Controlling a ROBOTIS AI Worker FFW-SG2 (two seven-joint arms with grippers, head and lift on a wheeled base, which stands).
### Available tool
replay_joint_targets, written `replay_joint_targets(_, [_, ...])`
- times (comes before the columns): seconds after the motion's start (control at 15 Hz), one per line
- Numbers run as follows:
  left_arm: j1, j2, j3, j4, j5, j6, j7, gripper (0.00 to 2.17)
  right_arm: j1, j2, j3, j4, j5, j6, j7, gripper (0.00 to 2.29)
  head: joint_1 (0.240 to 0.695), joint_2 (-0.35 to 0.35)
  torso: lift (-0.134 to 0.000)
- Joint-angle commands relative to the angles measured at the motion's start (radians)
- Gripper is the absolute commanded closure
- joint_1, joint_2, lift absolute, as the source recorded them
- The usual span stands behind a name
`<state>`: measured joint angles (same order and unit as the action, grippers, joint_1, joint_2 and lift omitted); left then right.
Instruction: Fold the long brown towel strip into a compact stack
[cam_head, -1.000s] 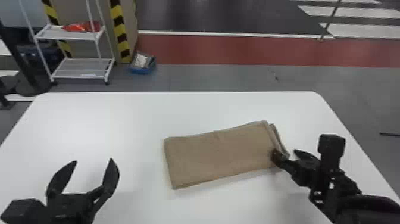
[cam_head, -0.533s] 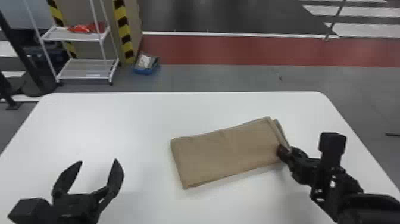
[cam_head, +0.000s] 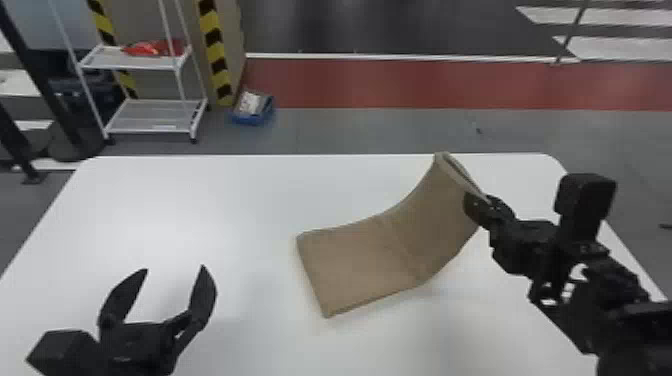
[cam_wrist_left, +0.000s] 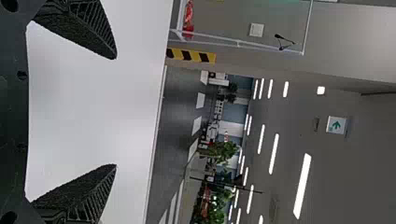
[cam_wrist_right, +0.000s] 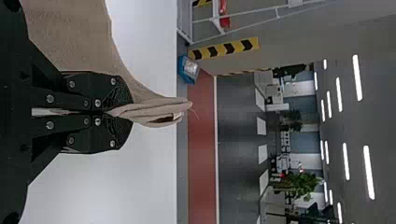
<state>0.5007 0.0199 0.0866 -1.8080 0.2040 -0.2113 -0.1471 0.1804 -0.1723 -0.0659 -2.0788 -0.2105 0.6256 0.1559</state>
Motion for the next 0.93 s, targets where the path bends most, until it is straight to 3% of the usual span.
replay_joint_targets(0.0, [0.004, 0.002, 0.002, -0.007, 0.000, -0.001, 0.000, 0.04, 0.010, 0.000, 0.123, -0.135, 0.028, 0.049, -0.004, 1.43, 0.695, 0.003, -0.121])
replay_joint_targets(0.27, [0.010, 0.005, 0.007, -0.007, 0.000, -0.001, 0.000, 0.04, 0.010, 0.000, 0.408, -0.155, 0.224, 0.147, -0.004, 1.43, 0.695, 0.161, -0.121])
replay_joint_targets(0.4, [0.009, 0.003, 0.007, -0.005, 0.000, 0.002, 0.000, 0.04, 0.010, 0.004, 0.466, -0.138, 0.278, 0.193, -0.004, 1.43, 0.695, 0.247, -0.121])
replay_joint_targets(0.6, [0.004, 0.003, 0.002, -0.002, 0.000, 0.008, 0.001, 0.04, 0.005, 0.004, 0.506, -0.090, 0.292, 0.245, -0.004, 1.38, 0.695, 0.287, -0.121])
replay_joint_targets(0.73, [0.002, 0.005, -0.001, -0.001, 0.000, 0.008, 0.001, 0.04, 0.004, 0.004, 0.515, -0.066, 0.283, 0.273, 0.002, 0.19, 0.695, 0.300, -0.121])
replay_joint_targets(0.8, [0.002, 0.005, -0.001, 0.001, 0.000, 0.008, 0.001, 0.04, 0.002, 0.002, 0.515, -0.057, 0.258, 0.260, 0.011, 0.00, 0.695, 0.303, -0.121])
replay_joint_targets(0.87, [0.001, 0.006, -0.002, 0.003, 0.000, 0.008, 0.001, 0.04, 0.007, 0.000, 0.514, -0.053, 0.238, 0.211, 0.013, 0.00, 0.695, 0.306, -0.121])
